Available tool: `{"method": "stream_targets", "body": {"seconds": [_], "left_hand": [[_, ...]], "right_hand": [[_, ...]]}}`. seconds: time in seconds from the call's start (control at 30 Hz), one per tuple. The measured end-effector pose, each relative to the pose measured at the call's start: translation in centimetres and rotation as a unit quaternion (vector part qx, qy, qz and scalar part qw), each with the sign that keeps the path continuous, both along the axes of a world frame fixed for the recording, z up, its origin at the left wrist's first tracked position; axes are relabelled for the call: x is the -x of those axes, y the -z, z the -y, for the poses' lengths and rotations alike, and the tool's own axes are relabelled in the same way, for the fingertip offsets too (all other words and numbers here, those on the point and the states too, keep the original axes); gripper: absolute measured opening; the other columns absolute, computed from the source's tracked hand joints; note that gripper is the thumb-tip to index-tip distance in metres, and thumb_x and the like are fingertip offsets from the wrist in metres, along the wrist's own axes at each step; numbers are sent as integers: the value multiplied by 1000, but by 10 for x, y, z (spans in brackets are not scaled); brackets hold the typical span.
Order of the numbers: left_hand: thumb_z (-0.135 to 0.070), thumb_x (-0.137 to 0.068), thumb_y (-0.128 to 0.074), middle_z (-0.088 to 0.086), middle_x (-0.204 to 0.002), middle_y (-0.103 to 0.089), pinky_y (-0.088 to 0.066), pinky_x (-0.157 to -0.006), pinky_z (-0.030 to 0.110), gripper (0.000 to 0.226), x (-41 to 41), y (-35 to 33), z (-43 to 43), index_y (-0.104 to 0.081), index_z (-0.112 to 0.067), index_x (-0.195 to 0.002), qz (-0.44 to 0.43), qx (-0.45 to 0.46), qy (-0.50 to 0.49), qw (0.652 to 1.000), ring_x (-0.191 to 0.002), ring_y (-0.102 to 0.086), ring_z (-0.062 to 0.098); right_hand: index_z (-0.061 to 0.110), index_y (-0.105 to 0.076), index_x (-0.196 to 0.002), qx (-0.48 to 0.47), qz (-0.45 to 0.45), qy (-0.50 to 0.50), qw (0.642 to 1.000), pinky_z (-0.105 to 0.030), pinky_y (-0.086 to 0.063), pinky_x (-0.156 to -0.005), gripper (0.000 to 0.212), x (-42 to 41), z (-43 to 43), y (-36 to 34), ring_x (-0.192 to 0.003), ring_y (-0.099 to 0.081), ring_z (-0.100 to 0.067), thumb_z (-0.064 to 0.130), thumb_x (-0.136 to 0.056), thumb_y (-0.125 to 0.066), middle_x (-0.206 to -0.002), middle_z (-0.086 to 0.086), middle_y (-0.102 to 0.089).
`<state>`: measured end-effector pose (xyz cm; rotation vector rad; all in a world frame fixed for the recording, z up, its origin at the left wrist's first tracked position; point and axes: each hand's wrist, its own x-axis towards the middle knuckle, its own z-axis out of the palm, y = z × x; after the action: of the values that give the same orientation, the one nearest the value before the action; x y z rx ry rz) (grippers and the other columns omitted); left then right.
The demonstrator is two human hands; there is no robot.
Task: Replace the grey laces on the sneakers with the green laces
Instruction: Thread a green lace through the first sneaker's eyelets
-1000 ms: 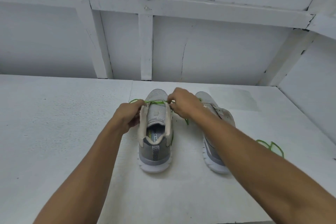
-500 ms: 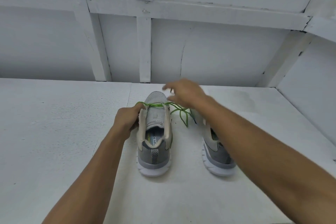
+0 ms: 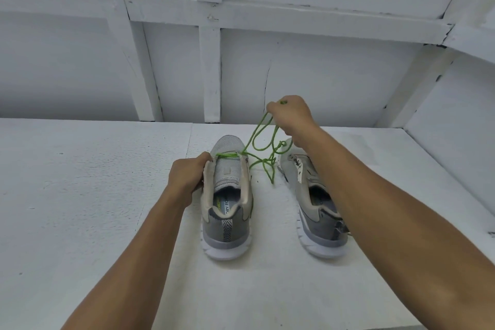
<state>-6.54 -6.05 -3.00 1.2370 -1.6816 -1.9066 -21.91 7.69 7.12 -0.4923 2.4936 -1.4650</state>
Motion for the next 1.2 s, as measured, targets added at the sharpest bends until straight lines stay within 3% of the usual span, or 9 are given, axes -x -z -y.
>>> {"method": "stream_targets", "body": {"seconds": [0.2, 0.33, 0.43, 0.57, 0.73, 0.83, 0.9, 1.03, 1.2], "left_hand": [[-16, -82, -63, 6, -83, -63, -41, -63, 26, 9, 28, -22, 12, -69, -11, -86, 62, 208, 117, 969, -71, -53, 19], [-14, -91, -52, -3, -118, -67, -41, -87, 23, 32, 66, -50, 5, -71, -21, -115, 111, 429, 312, 841, -106, -57, 16], [-12, -89, -56, 4, -114, -69, -35, -74, 21, 27, 85, -60, -7, -72, -15, -111, 176, 486, 417, 748, -93, -56, 19], [-13, -81, -70, 7, -108, -69, -41, -72, 26, 28, 96, -55, -15, -73, -16, -108, 203, 510, 469, 692, -91, -58, 23], [-18, -86, -62, 0, -121, -61, -44, -87, 29, 45, 105, -48, -10, -54, -22, -130, 177, 476, 464, 726, -102, -56, 19], [-12, -88, -54, 6, -108, -62, -43, -82, 32, 27, 102, -64, -3, -53, -15, -115, 63, 331, 409, 848, -93, -54, 19], [-2, -88, -48, 5, -91, -59, -40, -77, 33, 14, 93, -88, -5, -50, -13, -96, -43, 221, 397, 890, -86, -53, 20], [-6, -69, -50, 4, -79, -54, -38, -60, 26, 32, 78, -141, -14, -46, -13, -100, -175, 124, 392, 895, -67, -55, 13], [-6, -71, -52, 5, -78, -57, -41, -62, 27, 39, 65, -177, -23, -47, -13, -109, -228, 135, 418, 869, -67, -54, 17]], "right_hand": [[9, -59, -83, -68, -7, -88, 994, -25, -33, -50, 5, -17, -11, -17, -61, -42, -21, 14, -86, -57, -69, -7, -48], [1, -66, -97, -167, -27, -146, 975, -31, -49, -61, 18, -40, -18, -21, -72, -54, -21, 16, -89, -60, -82, -11, -59], [8, -68, -94, -212, -52, -156, 963, -37, -57, -75, 14, -54, -23, -10, -81, -66, -26, 16, -89, -58, -88, -9, -69], [11, -70, -89, -240, -44, -161, 956, -34, -56, -72, 13, -67, -34, 3, -80, -70, -24, 18, -88, -59, -87, -10, -73], [15, -70, -104, -334, -59, -194, 920, -34, -59, -75, 20, -68, -48, 0, -74, -73, -22, 26, -90, -62, -93, -8, -73], [14, -61, -121, -268, -50, -151, 950, -30, -59, -69, 30, -53, -56, -7, -69, -72, -16, 24, -92, -63, -92, -6, -73], [14, -47, -135, -214, -31, -120, 969, -29, -57, -64, 48, -42, -60, -10, -70, -71, -15, 27, -92, -64, -94, -6, -71], [24, -37, -140, -125, 13, -131, 983, -30, -53, -61, 64, -29, -53, -11, -67, -63, -14, 41, -87, -69, -92, -3, -68], [17, -65, -109, -47, 54, -155, 985, -22, -42, -49, 26, -25, -28, -7, -54, -51, -11, 38, -94, -60, -78, -1, -62]]}}
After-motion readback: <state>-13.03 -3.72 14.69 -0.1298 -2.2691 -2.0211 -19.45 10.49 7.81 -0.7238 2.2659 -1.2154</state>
